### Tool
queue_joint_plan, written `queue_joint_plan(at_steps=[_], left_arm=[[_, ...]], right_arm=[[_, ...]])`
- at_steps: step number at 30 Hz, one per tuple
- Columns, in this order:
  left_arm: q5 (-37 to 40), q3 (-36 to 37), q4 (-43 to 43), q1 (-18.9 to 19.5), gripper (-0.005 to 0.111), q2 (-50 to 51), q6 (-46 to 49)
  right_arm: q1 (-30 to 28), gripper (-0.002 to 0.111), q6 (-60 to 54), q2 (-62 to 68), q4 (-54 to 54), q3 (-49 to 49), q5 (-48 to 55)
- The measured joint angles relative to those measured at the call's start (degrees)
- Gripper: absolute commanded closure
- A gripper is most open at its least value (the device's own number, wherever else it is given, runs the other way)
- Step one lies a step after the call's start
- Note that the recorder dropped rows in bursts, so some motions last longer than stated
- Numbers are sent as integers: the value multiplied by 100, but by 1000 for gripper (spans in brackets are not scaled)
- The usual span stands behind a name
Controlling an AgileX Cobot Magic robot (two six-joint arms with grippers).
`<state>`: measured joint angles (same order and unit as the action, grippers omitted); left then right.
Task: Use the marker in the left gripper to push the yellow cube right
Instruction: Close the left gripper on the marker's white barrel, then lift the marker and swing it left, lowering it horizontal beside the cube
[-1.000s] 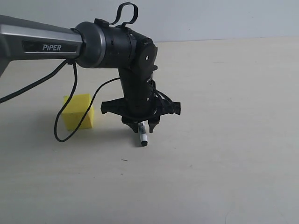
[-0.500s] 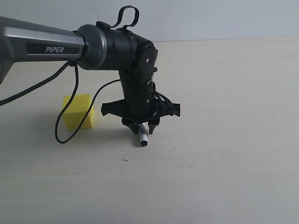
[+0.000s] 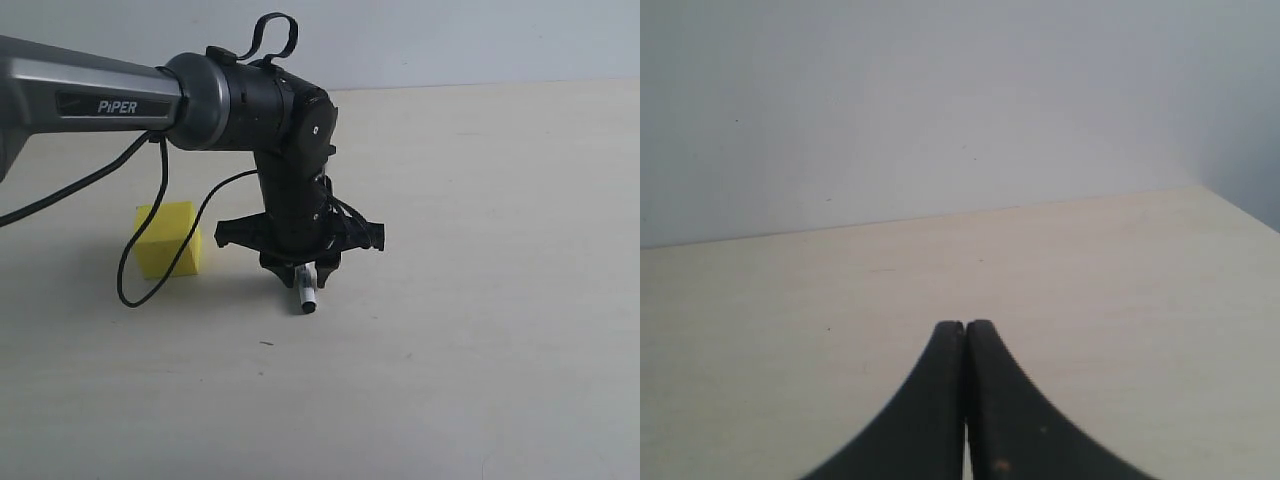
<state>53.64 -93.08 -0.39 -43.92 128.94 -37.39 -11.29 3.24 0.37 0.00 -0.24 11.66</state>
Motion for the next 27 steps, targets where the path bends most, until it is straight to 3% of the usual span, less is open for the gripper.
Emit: queue_joint_plan(at_steps=[9,11,17,27], left_arm=[[27,0,39,0,70,0,10],[27,0,39,0,74,0,10],[41,0,39,0,106,0,21],[273,0,39,0,107,-99,808]], right_arm=[[0,108,0,0,0,0,0],[0,108,0,0,0,0,0],[0,108,0,0,0,0,0],[0,108,0,0,0,0,0]])
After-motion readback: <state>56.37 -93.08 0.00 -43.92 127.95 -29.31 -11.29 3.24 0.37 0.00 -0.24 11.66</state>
